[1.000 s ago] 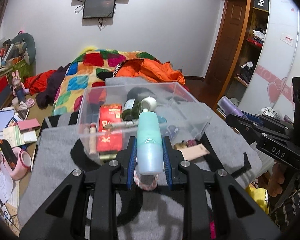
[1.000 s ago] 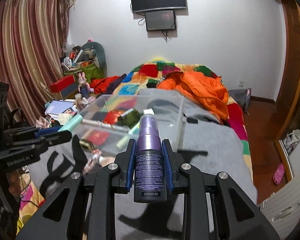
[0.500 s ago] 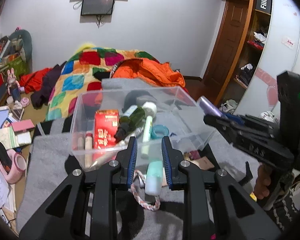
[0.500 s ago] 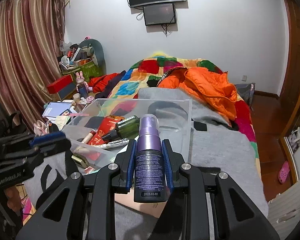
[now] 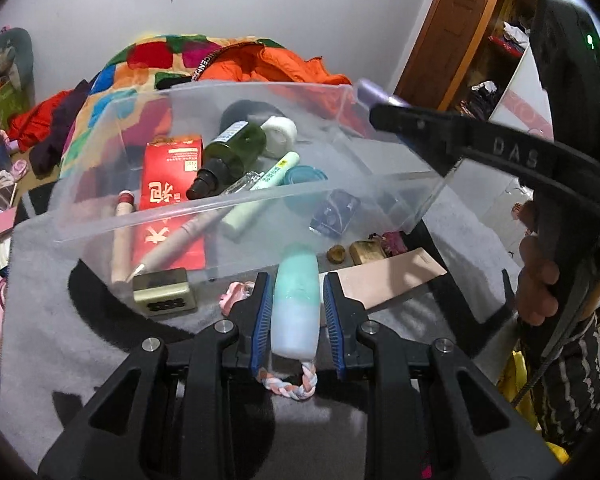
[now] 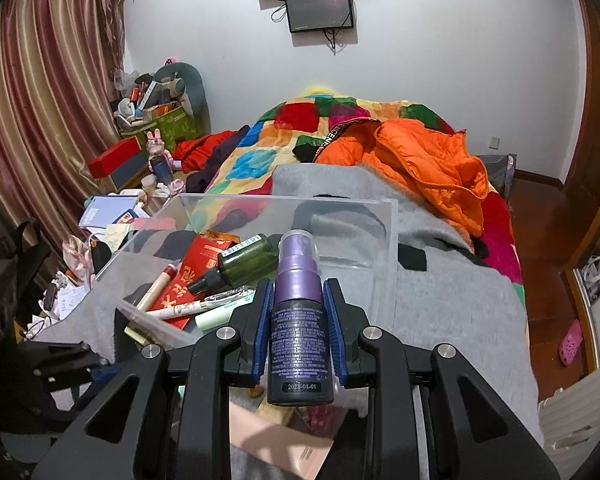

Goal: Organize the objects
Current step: 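Lower the mint-green bottle into the box and open the left tool while the right tool releases the spray there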

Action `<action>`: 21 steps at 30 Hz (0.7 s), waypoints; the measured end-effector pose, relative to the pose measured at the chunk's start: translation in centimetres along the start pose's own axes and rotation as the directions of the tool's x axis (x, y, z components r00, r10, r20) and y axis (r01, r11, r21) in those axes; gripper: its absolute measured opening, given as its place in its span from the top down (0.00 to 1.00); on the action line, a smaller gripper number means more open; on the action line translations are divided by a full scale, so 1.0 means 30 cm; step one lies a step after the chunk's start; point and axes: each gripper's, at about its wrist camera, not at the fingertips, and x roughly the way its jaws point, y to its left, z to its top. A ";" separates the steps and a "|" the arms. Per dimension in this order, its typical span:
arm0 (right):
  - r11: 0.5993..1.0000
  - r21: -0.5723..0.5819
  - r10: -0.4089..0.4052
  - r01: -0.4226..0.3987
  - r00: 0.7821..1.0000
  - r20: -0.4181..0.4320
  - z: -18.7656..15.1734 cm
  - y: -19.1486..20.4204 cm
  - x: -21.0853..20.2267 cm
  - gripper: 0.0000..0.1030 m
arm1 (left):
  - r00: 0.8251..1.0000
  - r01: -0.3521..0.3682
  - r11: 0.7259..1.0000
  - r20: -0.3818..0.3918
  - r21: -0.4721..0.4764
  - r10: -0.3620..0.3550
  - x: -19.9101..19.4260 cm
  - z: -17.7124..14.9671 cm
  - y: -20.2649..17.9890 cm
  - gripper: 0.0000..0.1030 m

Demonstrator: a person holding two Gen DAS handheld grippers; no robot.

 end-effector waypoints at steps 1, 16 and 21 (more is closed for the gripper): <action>1.000 -0.005 -0.005 0.005 1.000 -0.001 0.004 0.003 0.004 0.78 | 1.000 -0.002 1.000 0.003 0.005 0.002 0.004 0.000 -0.002 0.76; 0.999 -0.015 -0.030 0.029 0.994 -0.103 0.024 0.006 0.146 0.78 | 0.994 -0.105 0.990 0.027 0.097 0.103 0.020 -0.020 -0.066 0.81; 0.999 -0.023 -0.040 0.038 0.993 -0.110 0.017 0.001 0.157 0.78 | 0.997 -0.057 0.997 0.057 0.060 0.053 -0.040 -0.017 -0.054 0.84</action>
